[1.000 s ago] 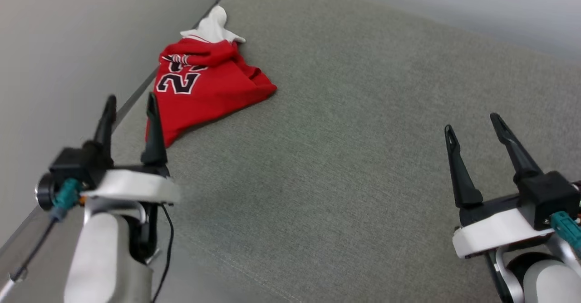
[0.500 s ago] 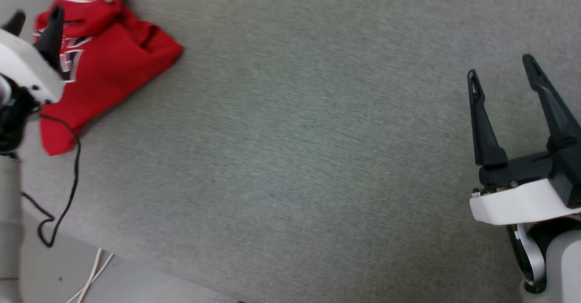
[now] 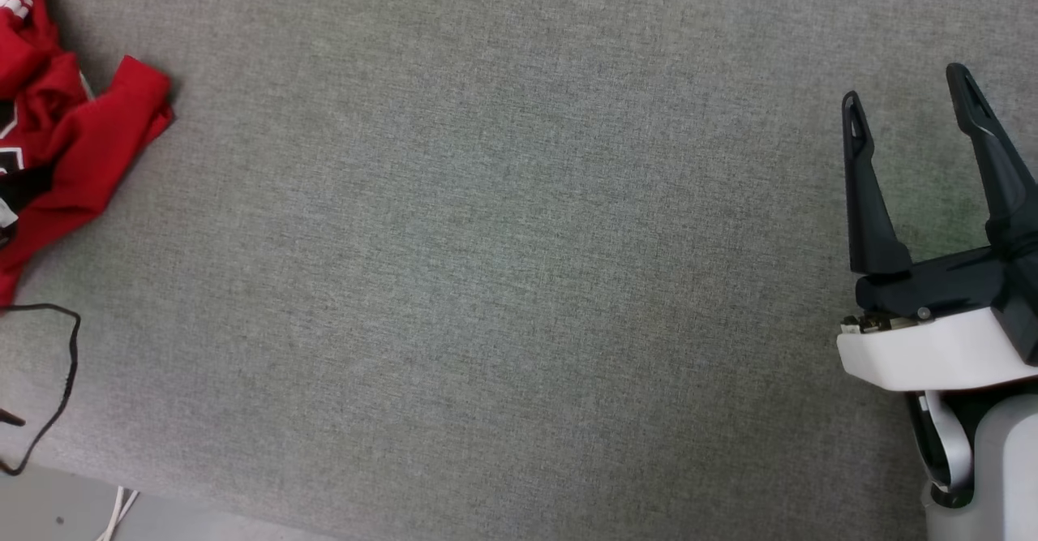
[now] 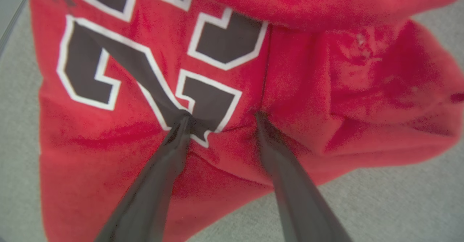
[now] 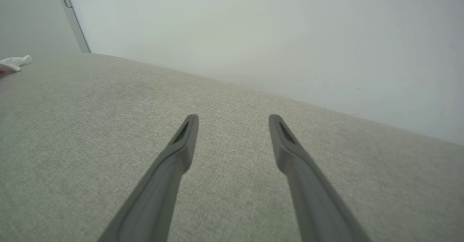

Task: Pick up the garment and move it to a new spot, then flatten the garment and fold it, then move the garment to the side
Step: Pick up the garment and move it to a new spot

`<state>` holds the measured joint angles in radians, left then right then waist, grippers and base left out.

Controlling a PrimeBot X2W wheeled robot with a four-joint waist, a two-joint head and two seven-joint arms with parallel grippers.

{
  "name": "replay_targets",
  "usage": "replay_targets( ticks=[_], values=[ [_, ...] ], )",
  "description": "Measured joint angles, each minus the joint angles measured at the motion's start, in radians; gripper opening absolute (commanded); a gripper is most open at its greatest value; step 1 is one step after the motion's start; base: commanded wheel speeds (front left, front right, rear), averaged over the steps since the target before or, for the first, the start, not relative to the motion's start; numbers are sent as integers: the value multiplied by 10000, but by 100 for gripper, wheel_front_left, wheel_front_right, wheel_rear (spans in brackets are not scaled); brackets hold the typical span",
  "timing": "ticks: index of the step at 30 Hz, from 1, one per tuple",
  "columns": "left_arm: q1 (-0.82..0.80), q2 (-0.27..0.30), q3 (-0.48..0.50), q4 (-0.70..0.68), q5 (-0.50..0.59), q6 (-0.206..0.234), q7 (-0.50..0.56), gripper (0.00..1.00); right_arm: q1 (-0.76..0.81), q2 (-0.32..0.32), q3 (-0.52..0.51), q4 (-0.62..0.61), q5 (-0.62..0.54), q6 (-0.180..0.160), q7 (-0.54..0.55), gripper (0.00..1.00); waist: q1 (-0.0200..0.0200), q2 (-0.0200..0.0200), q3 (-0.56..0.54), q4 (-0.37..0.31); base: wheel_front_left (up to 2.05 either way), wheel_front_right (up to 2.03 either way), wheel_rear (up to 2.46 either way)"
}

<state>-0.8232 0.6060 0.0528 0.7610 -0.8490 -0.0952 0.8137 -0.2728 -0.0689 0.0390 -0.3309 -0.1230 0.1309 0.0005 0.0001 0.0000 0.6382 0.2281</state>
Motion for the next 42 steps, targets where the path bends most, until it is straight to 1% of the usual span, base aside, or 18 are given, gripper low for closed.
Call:
replay_targets(
  ticks=[3,6,9,12,17,20,23,27,29,32,34,37,42],
  values=[
    [-5,-69,-102,33,295,65,-732,0,2,33,-19,81,0,0,-10,100,1,0,-100,26,0,0,0],
    [0,-167,-205,121,711,73,-1860,0,14,59,15,211,38,0,-67,100,1,0,-338,49,0,0,0],
    [-12,-148,-221,144,1133,77,-3289,0,110,88,-13,414,115,0,-199,100,0,0,-706,67,0,0,0],
    [-171,-257,-127,159,1267,63,-4619,0,345,117,-92,650,276,0,-328,100,0,0,-1184,76,0,0,0],
    [-471,-347,-441,-4,2006,-50,-6698,0,800,148,-370,920,545,0,-520,100,0,0,-2106,85,0,0,0],
    [-689,-362,-742,-180,2520,-54,-7634,0,1042,161,-416,1126,880,0,-617,100,-1,0,-2689,31,0,0,0],
    [-848,-497,-1011,-466,2928,29,-8385,0,1270,163,-472,1298,1220,0,-736,100,-1,0,-3280,-94,0,0,0],
    [-834,-869,-1400,-999,3331,263,-8974,0,1560,161,-485,1513,1519,0,-867,100,-2,0,-4002,-398,0,0,0],
    [-710,-1080,-1555,-1436,3496,414,-9262,0,1692,161,-472,1593,1615,0,-895,100,-4,0,-4289,-658,0,0,0],
    [-203,-1582,-1871,-2132,3578,550,-9356,0,1916,167,-495,1693,1779,0,-941,100,-3,0,-4654,-1120,0,0,0],
    [236,-1944,-2109,-2748,3620,683,-9354,0,2037,165,-518,1732,1850,0,-938,100,-4,0,-4860,-1457,0,0,0],
    [867,-2502,-2541,-3712,3607,744,-9200,0,2196,167,-545,1758,1894,0,-936,100,-3,0,-5090,-1983,0,0,0],
    [2144,-3452,-3655,-4828,3614,775,-8598,0,2388,167,-669,1760,2013,0,-959,100,-3,0,-5262,-2835,0,0,0]
  ],
)
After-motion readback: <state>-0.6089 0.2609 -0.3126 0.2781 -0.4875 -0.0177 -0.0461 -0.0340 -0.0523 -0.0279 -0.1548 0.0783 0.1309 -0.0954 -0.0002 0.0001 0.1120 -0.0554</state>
